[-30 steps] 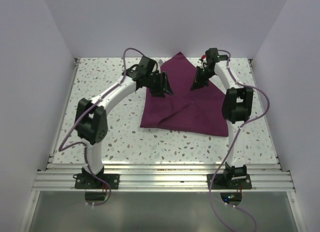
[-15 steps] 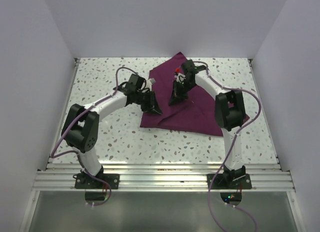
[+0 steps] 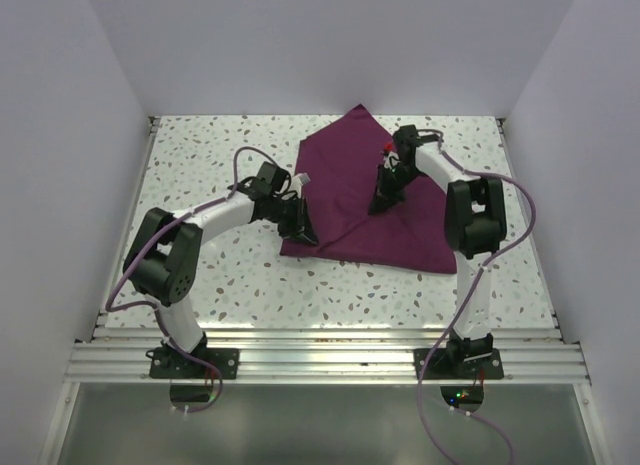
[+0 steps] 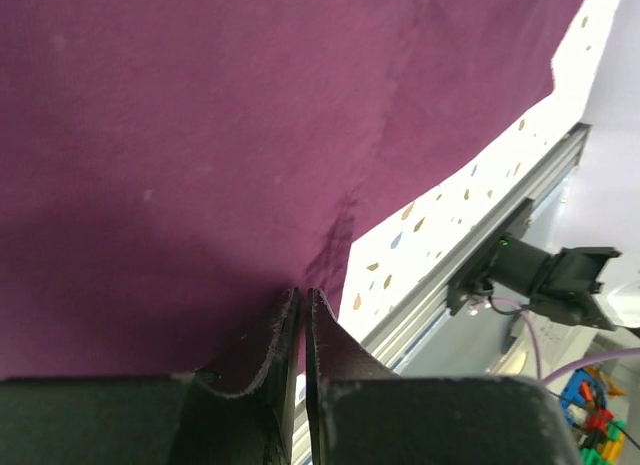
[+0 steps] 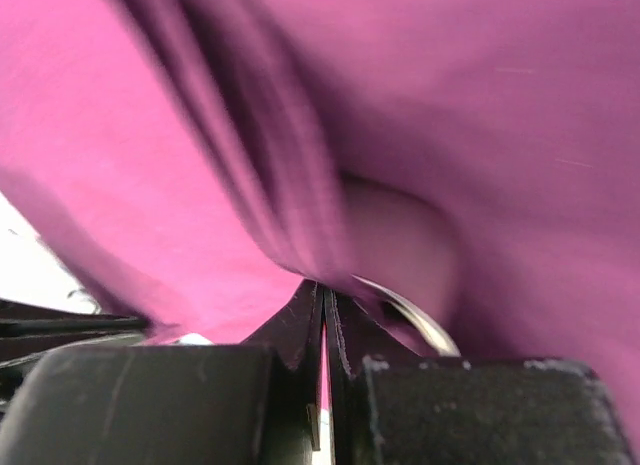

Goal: Prepare the surgical pack

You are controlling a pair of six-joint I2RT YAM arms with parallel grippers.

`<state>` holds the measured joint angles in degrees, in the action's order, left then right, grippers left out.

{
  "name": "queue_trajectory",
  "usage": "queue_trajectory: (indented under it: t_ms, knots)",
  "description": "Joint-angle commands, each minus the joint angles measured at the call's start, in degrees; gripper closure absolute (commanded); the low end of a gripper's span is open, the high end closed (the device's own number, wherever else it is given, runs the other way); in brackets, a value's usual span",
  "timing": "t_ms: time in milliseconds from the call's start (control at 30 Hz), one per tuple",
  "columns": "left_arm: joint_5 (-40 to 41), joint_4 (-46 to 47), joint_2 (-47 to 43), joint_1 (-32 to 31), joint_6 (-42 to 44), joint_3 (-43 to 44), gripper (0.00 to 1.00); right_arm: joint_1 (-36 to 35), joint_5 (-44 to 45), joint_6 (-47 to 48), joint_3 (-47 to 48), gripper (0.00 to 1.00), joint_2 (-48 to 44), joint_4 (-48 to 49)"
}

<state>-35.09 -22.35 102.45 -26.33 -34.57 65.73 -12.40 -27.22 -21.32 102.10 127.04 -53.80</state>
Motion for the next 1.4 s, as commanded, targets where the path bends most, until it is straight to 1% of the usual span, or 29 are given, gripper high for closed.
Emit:
queue_trajectory:
  t_ms: [0,67,100,133,200,233,267,300,333,400,433,467,533,567,667,733,767,900,1033,1133,1167,1367]
  knots:
    - [1.87,-1.82,-1.64,0.22,4.24,-0.87,0.9,2.38,7.43,2.34,-0.41,1.0,-6.27,-2.62]
    - [2.83,-2.87,-2.17,0.22,5.56,-0.78,0.9,3.87,10.42,1.99,-1.2,1.0,-9.09,-2.97]
    - [3.36,-3.31,-2.17,0.22,6.17,-0.61,0.88,4.49,14.35,1.81,-1.55,1.0,-10.23,-3.15]
    - [3.88,-3.75,-2.26,0.31,7.31,0.09,0.88,5.1,16.48,1.11,-2.69,0.99,-12.41,-3.15]
    - [5.47,-4.89,-2.7,0.22,8.89,1.4,0.85,7.12,22.35,-0.12,-5.41,0.93,-15.15,-2.19]
    - [5.91,-5.07,-2.79,0.22,9.34,2.02,0.83,7.74,24.56,-0.73,-6.38,0.88,-17.68,-1.75]
    - [6.52,-5.42,-3.13,0.22,9.78,2.55,0.79,9.05,26.33,-1.26,-7.52,0.76,-18.93,-0.7]
    - [6.7,-5.34,-3.22,0.22,10.13,3.08,0.77,9.59,30.17,-2.14,-8.67,0.71,-19.98,-0.34]
    - [6.96,-5.51,-3.4,0.22,10.92,4.21,0.75,10.2,31.78,-2.58,-10.59,0.68,-21.21,0.01]
    - [7.23,-5.08,-3.58,0.22,11.54,5.45,0.71,12.22,34.68,-3.81,-12.45,0.56,-23.76,0.54]
    - [7.14,-4.55,-3.66,0.22,11.63,5.72,0.69,15.53,37.13,-4.16,-14.37,0.51,-24.47,0.71]
    - [6.88,-4.28,-3.75,0.22,11.71,5.98,0.68,16.79,37.94,-4.51,-15.26,0.45,-25.61,0.89]
    - [6.18,-3.5,-3.84,0.22,11.89,6.16,0.64,19.42,39.26,-5.3,-18.41,0.36,-26.67,1.33]
    - [5.91,-3.32,-3.84,0.31,11.98,6.07,0.63,21.96,39.26,-5.4,-19.56,0.28,-27.11,1.77]
    - [3.81,-1.48,-4.54,0.75,11.72,4.5,0.62,26.71,38.13,-5.05,-23.43,0.21,-27.55,2.91]
    - [2.4,-0.51,-4.89,1.1,11.36,2.91,0.62,29.7,36.72,-4.52,-26.42,0.19,-27.38,5.01]
    - [2.22,-0.42,-4.98,1.19,11.45,2.47,0.62,30.5,34.63,-4.34,-27.3,0.17,-27.38,7.11]
    - [1.52,-0.24,-5.42,1.8,11.63,0.63,0.61,32.09,32.59,-3.29,-29.94,0.17,-25.63,12.31]
    - [0.2,0.11,-5.69,2.24,11.63,0.1,0.63,33.67,30.83,-2.5,-31.35,0.24,-22.81,14.86]
    - [-0.15,0.03,-5.69,2.6,11.63,0.27,0.64,34.11,29.51,-1.27,-31.88,0.26,-20.53,17.06]
    - [-0.07,0.11,-5.69,2.68,11.54,0.27,0.64,34.29,29.68,-0.92,-31.53,0.29,-19.74,17.06]
    - [0.02,0.2,-5.25,2.86,10.93,0.36,0.65,36.4,27.84,1.1,-31.27,0.31,-16.83,18.56]
